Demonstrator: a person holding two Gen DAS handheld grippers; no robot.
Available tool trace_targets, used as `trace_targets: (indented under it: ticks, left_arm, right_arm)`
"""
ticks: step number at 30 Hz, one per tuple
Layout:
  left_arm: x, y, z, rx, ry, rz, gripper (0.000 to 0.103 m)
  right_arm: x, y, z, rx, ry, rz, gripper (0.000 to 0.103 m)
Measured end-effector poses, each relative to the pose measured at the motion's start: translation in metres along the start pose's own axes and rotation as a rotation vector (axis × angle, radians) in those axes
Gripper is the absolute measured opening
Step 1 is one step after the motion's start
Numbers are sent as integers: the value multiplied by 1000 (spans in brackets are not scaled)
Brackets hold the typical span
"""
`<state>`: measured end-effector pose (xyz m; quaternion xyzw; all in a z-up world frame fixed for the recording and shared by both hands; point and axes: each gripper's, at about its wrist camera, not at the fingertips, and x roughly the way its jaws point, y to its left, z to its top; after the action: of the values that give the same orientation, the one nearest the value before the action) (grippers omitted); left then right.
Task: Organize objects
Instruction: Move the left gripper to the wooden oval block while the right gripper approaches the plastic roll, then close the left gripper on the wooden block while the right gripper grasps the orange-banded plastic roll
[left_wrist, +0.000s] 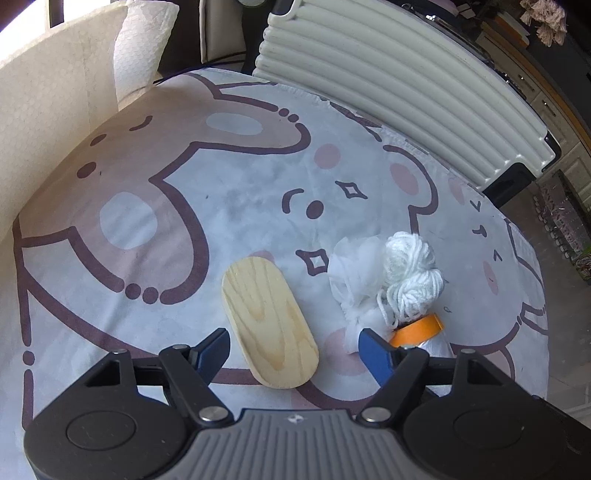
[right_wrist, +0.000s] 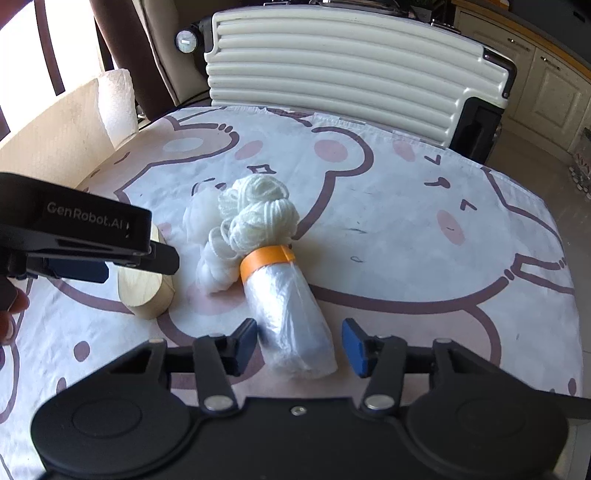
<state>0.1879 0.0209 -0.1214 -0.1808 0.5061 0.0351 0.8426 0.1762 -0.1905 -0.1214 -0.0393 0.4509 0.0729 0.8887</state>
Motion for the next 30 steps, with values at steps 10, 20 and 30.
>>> trace_targets:
  ticks: [10,20,30]
  left_arm:
    - [16,5,0,-42,15,57,64]
    - [17,2,0,26,38,62,53]
    - [6,15,-4,170,145,61,49]
  right_arm:
    - [-7,-5,1,16,109,99,42]
    - [-17,9,-9,-17,282,192,41]
    - [-11,23,-2,-13,283,159,44]
